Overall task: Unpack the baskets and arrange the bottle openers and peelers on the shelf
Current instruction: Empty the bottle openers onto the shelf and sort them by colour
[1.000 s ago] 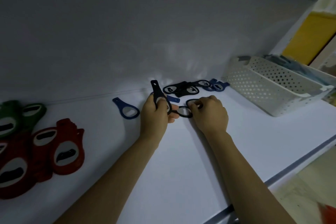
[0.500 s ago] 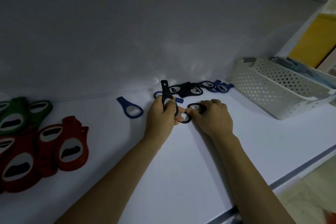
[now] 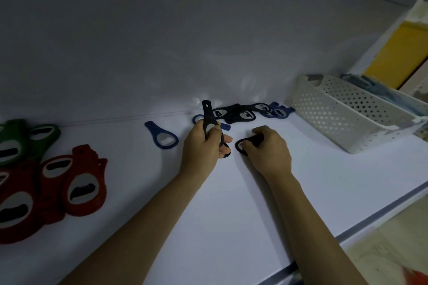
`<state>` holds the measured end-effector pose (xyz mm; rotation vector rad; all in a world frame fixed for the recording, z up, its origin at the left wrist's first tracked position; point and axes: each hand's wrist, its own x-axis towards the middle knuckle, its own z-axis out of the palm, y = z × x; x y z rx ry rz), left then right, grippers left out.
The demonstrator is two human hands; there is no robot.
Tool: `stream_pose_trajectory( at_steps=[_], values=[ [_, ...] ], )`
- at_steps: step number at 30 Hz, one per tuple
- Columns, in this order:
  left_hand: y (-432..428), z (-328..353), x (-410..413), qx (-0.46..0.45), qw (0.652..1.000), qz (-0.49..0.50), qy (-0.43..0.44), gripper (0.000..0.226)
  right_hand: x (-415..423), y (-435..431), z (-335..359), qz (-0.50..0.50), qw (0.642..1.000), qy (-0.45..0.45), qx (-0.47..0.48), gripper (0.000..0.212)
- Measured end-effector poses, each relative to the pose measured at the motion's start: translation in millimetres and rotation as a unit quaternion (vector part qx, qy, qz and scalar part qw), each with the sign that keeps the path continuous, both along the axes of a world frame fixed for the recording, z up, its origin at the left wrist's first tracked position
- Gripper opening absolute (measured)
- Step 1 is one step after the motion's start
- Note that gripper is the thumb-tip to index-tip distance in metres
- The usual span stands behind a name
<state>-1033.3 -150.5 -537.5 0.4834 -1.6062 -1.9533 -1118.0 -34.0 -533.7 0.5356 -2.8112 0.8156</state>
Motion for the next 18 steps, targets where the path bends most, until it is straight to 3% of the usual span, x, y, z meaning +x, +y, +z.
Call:
stream_pose_trajectory(
  at_steps=[4,6,10,12,18],
  values=[
    [-0.3,0.7,0.0,0.004,1.000,0.003,0.002,0.014,-0.1,2.6,0.5,-0.101,0.983,0.031,0.150,0.054],
    [0.4,0.9,0.2,0.004,1.000,0.003,0.002,0.014,-1.7,3.3,2.9,-0.076,0.991,0.012,0.109,0.041],
    [0.7,0.6,0.9,0.008,1.000,0.002,0.007,0.016,0.6,2.6,9.8,-0.011,0.994,-0.083,-0.064,0.008],
    [0.2,0.2,0.7,0.007,1.000,0.005,0.007,0.016,1.8,1.7,10.9,-0.001,0.990,-0.104,-0.099,0.018],
    [-1.0,-2.0,-0.1,-0.011,0.999,0.045,0.010,0.013,3.0,-0.9,3.3,0.001,0.999,0.002,0.043,0.031]
  ],
)
